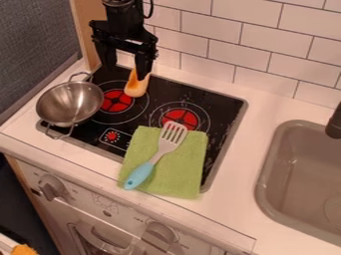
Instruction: Put the silver pot on the top of the right burner
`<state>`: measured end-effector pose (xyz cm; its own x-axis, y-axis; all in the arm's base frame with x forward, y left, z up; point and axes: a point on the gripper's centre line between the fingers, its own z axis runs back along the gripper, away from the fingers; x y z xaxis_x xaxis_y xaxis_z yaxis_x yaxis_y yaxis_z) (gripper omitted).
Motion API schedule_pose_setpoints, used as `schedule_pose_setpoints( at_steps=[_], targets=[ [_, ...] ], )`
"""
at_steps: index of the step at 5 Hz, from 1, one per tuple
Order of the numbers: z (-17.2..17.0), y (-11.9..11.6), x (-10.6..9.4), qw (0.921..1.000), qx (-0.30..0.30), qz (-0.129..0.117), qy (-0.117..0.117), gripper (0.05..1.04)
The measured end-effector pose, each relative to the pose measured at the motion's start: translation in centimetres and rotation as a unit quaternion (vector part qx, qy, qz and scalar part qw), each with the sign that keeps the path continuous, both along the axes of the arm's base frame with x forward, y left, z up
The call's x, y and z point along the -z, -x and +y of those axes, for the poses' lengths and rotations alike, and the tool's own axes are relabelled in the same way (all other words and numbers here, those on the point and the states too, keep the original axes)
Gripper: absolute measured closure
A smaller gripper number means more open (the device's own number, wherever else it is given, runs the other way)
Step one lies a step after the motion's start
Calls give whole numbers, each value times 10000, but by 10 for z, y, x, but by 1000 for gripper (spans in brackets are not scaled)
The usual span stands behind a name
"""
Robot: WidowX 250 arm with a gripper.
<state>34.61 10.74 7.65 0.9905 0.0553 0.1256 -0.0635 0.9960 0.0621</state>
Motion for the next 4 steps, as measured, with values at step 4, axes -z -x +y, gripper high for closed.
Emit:
schedule_pose_setpoints(
  at_steps=[4],
  targets=[
    [29, 59, 12, 9993, -332, 152, 85, 83]
  ],
)
